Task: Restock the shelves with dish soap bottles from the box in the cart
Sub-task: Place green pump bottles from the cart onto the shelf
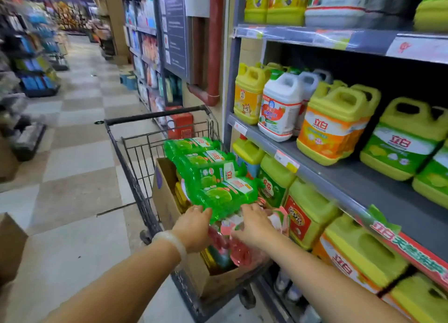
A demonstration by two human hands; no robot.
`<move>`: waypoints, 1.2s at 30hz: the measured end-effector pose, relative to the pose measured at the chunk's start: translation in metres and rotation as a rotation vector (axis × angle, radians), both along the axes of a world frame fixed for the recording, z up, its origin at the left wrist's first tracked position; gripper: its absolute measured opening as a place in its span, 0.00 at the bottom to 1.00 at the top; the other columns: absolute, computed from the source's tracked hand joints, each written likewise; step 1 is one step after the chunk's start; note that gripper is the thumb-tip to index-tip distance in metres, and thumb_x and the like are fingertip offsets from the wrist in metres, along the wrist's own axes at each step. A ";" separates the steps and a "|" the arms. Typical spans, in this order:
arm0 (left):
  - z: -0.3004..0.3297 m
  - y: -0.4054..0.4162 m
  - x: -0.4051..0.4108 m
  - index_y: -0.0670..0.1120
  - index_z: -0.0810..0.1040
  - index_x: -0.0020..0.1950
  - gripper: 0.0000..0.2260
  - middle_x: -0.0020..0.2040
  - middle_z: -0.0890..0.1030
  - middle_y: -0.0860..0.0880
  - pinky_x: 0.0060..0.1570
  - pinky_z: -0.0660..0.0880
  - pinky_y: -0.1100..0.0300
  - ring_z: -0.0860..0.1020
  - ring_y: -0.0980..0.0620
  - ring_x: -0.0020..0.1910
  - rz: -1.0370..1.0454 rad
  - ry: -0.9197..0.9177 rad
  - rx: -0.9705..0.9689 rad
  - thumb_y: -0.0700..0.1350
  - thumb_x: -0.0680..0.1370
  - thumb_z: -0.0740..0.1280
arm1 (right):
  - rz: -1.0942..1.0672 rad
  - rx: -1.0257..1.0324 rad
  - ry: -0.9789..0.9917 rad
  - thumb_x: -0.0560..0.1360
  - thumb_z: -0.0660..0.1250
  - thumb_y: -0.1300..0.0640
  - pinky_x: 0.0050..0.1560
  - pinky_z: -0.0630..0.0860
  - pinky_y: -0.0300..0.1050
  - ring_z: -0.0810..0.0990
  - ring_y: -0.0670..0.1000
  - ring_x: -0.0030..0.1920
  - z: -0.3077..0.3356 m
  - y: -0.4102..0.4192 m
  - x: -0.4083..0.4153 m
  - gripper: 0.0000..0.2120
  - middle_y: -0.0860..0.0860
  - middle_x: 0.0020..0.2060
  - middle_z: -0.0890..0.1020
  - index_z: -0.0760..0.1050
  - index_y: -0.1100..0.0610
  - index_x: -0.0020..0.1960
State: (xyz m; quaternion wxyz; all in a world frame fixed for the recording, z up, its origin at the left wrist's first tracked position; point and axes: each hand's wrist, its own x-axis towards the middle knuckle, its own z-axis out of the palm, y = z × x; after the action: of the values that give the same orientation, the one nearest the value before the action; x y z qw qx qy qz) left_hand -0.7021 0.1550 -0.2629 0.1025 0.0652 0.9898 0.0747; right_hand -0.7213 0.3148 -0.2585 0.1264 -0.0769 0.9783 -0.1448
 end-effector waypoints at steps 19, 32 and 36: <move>-0.016 0.004 -0.215 0.46 0.64 0.72 0.27 0.68 0.73 0.46 0.65 0.68 0.58 0.72 0.47 0.66 -0.334 -0.405 0.008 0.53 0.76 0.67 | -0.622 -0.649 -0.355 0.73 0.70 0.56 0.56 0.71 0.33 0.74 0.50 0.62 -0.040 -0.023 -0.142 0.25 0.54 0.66 0.74 0.68 0.60 0.67; -0.050 0.013 -0.260 0.46 0.68 0.69 0.38 0.68 0.71 0.44 0.67 0.68 0.51 0.68 0.45 0.68 -0.496 -0.526 -0.173 0.67 0.67 0.68 | -1.202 -0.835 -0.392 0.70 0.74 0.56 0.58 0.73 0.45 0.77 0.52 0.60 -0.041 -0.060 -0.155 0.21 0.53 0.61 0.79 0.75 0.58 0.61; -0.043 0.009 -0.256 0.49 0.67 0.70 0.32 0.70 0.67 0.44 0.73 0.58 0.48 0.62 0.44 0.72 -0.539 -0.506 -0.122 0.65 0.72 0.66 | -1.337 -0.911 -0.364 0.62 0.78 0.57 0.60 0.73 0.46 0.78 0.50 0.55 -0.047 -0.067 -0.159 0.24 0.52 0.56 0.81 0.78 0.56 0.57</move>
State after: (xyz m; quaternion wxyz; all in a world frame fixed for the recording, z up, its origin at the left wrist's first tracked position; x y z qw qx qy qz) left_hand -0.9576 0.1636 -0.3062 0.3636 0.2967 0.8831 -0.0004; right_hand -0.8804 0.2474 -0.3055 0.1267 0.5019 0.6275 -0.5817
